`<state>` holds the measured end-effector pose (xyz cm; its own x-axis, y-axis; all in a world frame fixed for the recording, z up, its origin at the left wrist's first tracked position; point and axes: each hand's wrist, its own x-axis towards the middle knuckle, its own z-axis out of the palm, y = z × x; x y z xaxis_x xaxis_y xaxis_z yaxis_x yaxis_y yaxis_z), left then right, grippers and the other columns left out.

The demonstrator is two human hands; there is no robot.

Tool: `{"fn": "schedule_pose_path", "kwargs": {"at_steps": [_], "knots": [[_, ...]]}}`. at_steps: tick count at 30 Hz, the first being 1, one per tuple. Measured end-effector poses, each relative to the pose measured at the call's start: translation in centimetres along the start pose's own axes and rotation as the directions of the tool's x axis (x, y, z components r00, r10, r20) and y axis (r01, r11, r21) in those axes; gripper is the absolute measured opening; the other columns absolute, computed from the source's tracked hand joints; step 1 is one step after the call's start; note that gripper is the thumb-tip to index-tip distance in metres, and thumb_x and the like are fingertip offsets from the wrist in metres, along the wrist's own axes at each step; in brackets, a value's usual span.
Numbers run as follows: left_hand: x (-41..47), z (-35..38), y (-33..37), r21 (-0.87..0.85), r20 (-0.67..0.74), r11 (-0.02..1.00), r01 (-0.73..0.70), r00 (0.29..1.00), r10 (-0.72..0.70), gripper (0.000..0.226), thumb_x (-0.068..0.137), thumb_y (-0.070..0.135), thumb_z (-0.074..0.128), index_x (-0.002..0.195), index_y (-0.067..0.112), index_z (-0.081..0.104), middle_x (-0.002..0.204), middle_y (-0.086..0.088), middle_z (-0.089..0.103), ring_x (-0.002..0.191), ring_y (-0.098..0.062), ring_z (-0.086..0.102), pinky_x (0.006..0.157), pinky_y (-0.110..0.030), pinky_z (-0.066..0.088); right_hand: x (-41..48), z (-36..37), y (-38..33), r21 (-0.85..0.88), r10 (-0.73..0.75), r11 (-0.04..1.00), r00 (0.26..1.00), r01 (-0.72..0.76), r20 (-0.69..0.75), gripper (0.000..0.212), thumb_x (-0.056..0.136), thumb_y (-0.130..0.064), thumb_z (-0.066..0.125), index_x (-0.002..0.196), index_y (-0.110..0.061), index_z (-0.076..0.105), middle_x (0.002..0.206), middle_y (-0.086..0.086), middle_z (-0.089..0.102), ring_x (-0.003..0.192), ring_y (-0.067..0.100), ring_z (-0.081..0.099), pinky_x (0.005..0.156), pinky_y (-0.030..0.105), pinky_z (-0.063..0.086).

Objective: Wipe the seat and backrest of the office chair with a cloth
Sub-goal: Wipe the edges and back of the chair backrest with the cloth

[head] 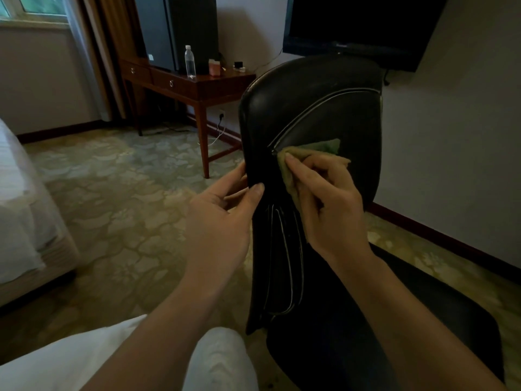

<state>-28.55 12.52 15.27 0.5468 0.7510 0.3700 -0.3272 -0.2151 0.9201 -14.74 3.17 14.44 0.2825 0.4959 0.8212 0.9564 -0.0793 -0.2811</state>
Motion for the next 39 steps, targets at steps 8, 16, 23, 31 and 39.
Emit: {"fn": "schedule_pose_path", "kwargs": {"at_steps": [8,16,23,31,39], "knots": [[-0.1,-0.3,-0.3,-0.001,0.007,1.000,0.027,1.000,-0.027,0.047,0.093,0.002,0.069,0.128,0.034,0.064,0.114,0.011,0.076,0.107,-0.008,0.073,0.089,-0.027,0.060,-0.3,-0.1,0.4,-0.006,0.019,1.000,0.997,-0.018,0.076,0.042,0.099,-0.018,0.047,0.140,-0.021,0.051,0.122,0.009,0.052,0.108,0.020,0.052,0.089,0.037,0.052],[-1.4,0.1,-0.9,0.101,-0.010,0.995,-0.022,1.000,0.023,0.056,0.096,0.005,0.066,0.144,0.032,0.054,0.123,0.012,0.072,0.108,-0.001,0.070,0.088,-0.021,0.058,-1.0,-0.3,-0.2,-0.041,0.058,0.998,0.992,-0.053,0.117,0.047,0.099,-0.032,0.035,0.142,-0.018,0.050,0.123,0.011,0.053,0.108,0.020,0.054,0.088,0.034,0.055],[-1.2,-0.1,-1.0,0.139,-0.001,0.990,-0.029,1.000,0.030,0.056,0.097,0.006,0.067,0.143,0.035,0.053,0.124,0.008,0.073,0.108,-0.002,0.070,0.086,-0.020,0.058,0.0,0.1,-1.0,0.039,0.047,0.998,0.998,-0.049,0.046,0.041,0.096,-0.017,0.042,0.133,-0.008,0.058,0.118,0.013,0.056,0.106,0.005,0.046,0.092,0.014,0.044],[-1.0,-0.2,-1.0,0.173,0.027,0.985,-0.017,1.000,0.012,0.060,0.097,0.009,0.068,0.138,0.048,0.047,0.106,0.019,0.074,0.100,0.004,0.071,0.081,-0.010,0.055,-2.2,0.1,0.3,0.055,0.086,0.994,0.992,-0.092,0.097,0.038,0.095,-0.009,0.044,0.128,-0.012,0.063,0.117,0.014,0.058,0.107,0.019,0.054,0.093,0.030,0.049],[-1.1,-0.1,-1.3,0.245,-0.036,0.969,-0.037,0.998,0.048,0.059,0.095,0.014,0.071,0.139,0.046,0.050,0.091,0.027,0.073,0.091,0.007,0.071,0.078,-0.008,0.053,-1.7,0.4,0.0,0.064,0.069,0.995,0.996,-0.073,0.058,0.039,0.094,-0.008,0.045,0.130,-0.009,0.061,0.115,0.012,0.057,0.104,0.018,0.054,0.093,0.015,0.042]]}}
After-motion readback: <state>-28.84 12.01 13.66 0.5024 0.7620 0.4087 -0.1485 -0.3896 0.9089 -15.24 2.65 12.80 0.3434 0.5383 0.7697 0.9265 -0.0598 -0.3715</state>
